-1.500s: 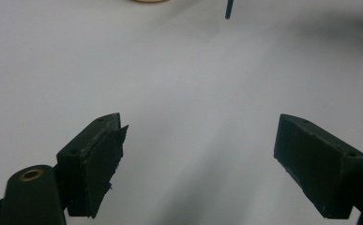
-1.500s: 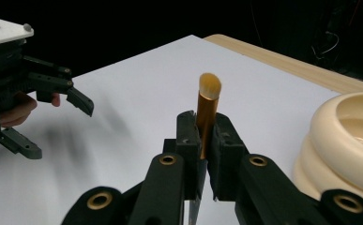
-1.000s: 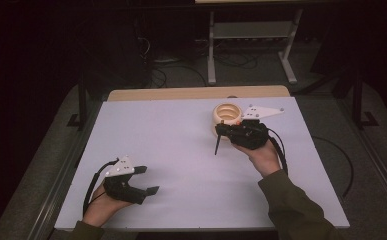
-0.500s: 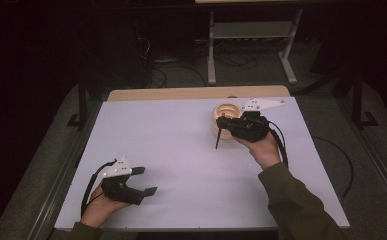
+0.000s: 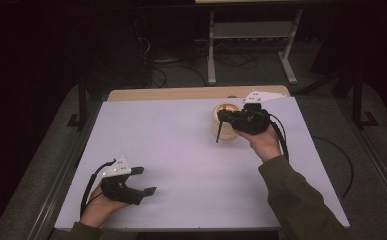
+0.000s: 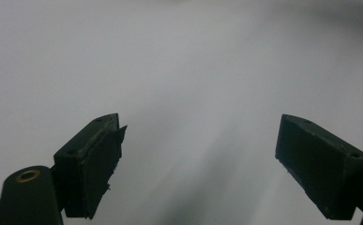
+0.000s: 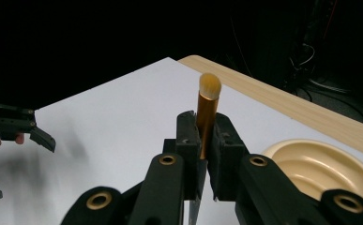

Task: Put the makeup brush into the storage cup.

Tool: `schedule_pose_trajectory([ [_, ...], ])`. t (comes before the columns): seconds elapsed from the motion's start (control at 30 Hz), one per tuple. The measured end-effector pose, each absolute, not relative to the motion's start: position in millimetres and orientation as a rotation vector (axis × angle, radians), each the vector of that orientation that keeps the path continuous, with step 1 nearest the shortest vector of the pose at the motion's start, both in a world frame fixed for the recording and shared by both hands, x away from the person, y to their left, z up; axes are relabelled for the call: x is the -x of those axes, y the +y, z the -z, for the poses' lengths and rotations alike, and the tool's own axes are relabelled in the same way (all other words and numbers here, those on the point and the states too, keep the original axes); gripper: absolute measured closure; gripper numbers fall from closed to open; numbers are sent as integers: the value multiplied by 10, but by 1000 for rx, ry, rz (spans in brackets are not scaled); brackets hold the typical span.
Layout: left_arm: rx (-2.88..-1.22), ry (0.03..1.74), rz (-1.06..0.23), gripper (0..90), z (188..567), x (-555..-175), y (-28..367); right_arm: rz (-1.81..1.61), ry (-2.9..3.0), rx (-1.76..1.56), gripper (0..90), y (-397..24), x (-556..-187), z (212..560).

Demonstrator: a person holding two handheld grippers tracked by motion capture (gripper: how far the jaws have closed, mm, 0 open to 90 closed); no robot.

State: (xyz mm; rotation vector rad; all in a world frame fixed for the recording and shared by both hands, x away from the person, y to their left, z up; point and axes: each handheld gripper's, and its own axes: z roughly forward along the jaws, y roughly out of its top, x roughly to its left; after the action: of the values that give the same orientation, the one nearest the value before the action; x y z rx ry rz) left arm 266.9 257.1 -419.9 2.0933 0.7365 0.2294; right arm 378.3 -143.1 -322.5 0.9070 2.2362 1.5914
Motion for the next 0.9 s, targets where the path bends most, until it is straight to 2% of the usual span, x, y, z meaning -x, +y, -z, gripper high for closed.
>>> schedule_pose_trajectory([
  [0.47,-2092,768,-237,32,4210,-2685,2569,-1581,2213,-924,830,-1459,-3896,3097],
  [0.9,-2104,763,-233,30,4229,-2690,2572,-1563,2186,-929,828,-1480,-4052,2953],
])
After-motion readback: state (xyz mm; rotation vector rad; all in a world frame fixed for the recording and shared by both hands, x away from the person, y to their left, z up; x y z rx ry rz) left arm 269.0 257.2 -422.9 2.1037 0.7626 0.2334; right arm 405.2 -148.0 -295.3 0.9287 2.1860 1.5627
